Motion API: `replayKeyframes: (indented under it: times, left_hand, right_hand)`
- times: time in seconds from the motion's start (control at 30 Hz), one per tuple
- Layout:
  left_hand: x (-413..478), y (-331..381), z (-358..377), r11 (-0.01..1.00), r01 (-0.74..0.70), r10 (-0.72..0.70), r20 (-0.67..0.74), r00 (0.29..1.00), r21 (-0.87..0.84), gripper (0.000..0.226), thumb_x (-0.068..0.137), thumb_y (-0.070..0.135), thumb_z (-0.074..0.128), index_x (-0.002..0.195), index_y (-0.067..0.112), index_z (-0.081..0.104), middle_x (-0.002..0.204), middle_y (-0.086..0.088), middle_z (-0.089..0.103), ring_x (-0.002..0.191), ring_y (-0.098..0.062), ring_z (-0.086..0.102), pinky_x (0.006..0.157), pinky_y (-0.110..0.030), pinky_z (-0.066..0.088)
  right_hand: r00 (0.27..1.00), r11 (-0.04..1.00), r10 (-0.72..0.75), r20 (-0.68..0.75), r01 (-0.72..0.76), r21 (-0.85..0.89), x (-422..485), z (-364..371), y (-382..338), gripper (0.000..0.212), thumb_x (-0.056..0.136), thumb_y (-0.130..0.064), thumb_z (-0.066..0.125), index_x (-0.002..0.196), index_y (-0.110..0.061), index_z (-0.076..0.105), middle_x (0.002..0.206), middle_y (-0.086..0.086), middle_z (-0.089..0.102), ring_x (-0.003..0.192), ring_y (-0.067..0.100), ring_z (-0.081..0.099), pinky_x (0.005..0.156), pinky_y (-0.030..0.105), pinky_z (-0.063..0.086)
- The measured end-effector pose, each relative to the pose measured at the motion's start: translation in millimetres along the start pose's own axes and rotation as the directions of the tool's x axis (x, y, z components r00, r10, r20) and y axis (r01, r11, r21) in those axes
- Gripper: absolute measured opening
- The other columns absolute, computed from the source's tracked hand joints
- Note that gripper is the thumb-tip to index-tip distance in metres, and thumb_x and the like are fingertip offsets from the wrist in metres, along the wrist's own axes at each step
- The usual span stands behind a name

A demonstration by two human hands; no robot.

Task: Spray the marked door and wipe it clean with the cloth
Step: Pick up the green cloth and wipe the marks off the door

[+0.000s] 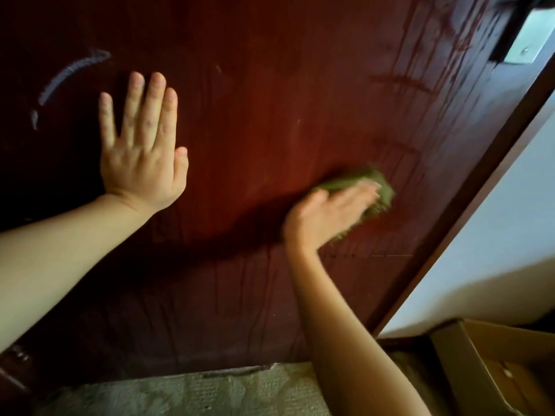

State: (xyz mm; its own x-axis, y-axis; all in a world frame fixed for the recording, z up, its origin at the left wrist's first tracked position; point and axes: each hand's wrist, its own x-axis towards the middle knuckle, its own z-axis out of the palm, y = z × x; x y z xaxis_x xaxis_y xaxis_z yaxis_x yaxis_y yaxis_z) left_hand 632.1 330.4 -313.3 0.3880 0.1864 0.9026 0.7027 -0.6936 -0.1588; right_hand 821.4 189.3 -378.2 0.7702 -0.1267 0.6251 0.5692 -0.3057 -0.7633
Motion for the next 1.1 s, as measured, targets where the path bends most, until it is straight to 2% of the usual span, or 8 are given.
replayKeyframes:
  times: [0.17,0.27,0.33,0.43,0.53,0.73,0.97,1.1]
  left_hand:
    - [2,-3,-2,1.0,-0.001,0.001,0.005,1.0,-0.016,0.078,0.093,0.028,0.046,0.157,0.008,0.007,0.164,-0.015,0.009,0.151,-0.026,-0.003,0.12,-0.056,-0.001]
    - [2,-4,0,1.0,-0.016,0.016,-0.024,1.0,-0.013,0.077,0.093,0.028,0.047,0.157,0.008,0.007,0.164,-0.016,0.012,0.152,-0.033,0.008,0.12,-0.057,0.002]
    - [2,-5,2,1.0,-0.013,0.013,-0.05,0.999,-0.004,0.078,0.092,0.028,0.048,0.156,0.007,0.009,0.163,-0.016,0.014,0.151,-0.035,0.011,0.12,-0.058,0.004]
    - [4,-7,4,1.0,-0.015,0.016,-0.062,0.998,0.017,0.081,0.088,0.029,0.051,0.156,0.007,0.013,0.163,-0.015,0.017,0.151,-0.034,0.013,0.12,-0.057,0.005]
    - [5,-8,5,0.998,-0.015,0.019,-0.078,0.997,0.054,0.082,0.086,0.032,0.051,0.156,0.008,0.015,0.162,-0.013,0.019,0.152,-0.029,0.006,0.121,-0.054,0.004]
    - [7,-9,2,0.997,-0.047,0.052,-0.084,0.995,0.063,0.081,0.086,0.033,0.046,0.156,0.009,0.014,0.162,-0.009,0.019,0.154,-0.023,0.0,0.12,-0.053,0.008]
    - [80,25,-74,0.808,-0.148,-0.074,-0.347,0.935,-0.571,0.055,0.091,0.014,0.043,0.141,-0.009,0.039,0.143,-0.027,0.044,0.139,-0.035,0.036,0.119,-0.044,0.028]
    - [134,58,-102,0.766,-0.129,0.094,-0.088,0.992,-0.629,0.062,0.099,0.024,0.034,0.152,-0.004,0.018,0.16,-0.021,0.022,0.15,-0.026,0.018,0.122,-0.026,0.013]
  right_hand:
    - [0.393,0.42,-0.859,0.329,0.907,0.015,-9,2,-23,0.079,0.081,-0.039,0.058,0.151,-0.012,0.037,0.147,0.015,0.049,0.122,0.033,0.043,0.107,0.044,0.032]
    - [0.751,0.735,-0.646,0.14,0.661,-0.153,70,-13,13,0.076,0.083,-0.036,0.047,0.15,-0.002,0.035,0.145,0.025,0.046,0.129,0.038,0.039,0.111,0.045,0.025]
    - [0.993,0.997,-0.076,-0.093,0.073,-0.028,106,-23,36,0.073,0.092,-0.033,0.033,0.154,0.002,0.021,0.16,0.023,0.023,0.149,0.036,0.019,0.122,0.038,0.007]
    - [0.966,0.971,0.23,-0.121,-0.22,0.093,75,-14,26,0.067,0.099,-0.028,0.027,0.153,0.008,0.013,0.162,0.026,0.011,0.151,0.04,0.008,0.124,0.039,0.004]
    - [0.982,0.982,-0.183,0.05,0.185,-0.036,2,6,-20,0.075,0.091,-0.03,0.035,0.152,0.009,0.015,0.16,0.03,0.011,0.151,0.04,0.004,0.123,0.042,0.002]
    - [0.636,0.641,-0.747,0.194,0.766,-0.044,16,5,-143,0.079,0.088,-0.037,0.047,0.157,-0.009,0.019,0.163,0.016,0.019,0.148,0.036,0.019,0.121,0.045,0.013]
    - [0.583,0.629,-0.771,0.256,0.759,0.167,87,-24,-207,0.072,0.097,-0.035,0.041,0.159,-0.016,0.009,0.167,0.004,0.002,0.153,0.019,-0.004,0.124,0.038,0.002]
    - [0.663,0.659,-0.694,0.28,0.428,0.619,112,-49,-200,0.06,0.1,-0.002,0.043,0.155,-0.019,0.029,0.156,-0.01,0.03,0.142,-0.007,0.022,0.118,0.017,0.023]
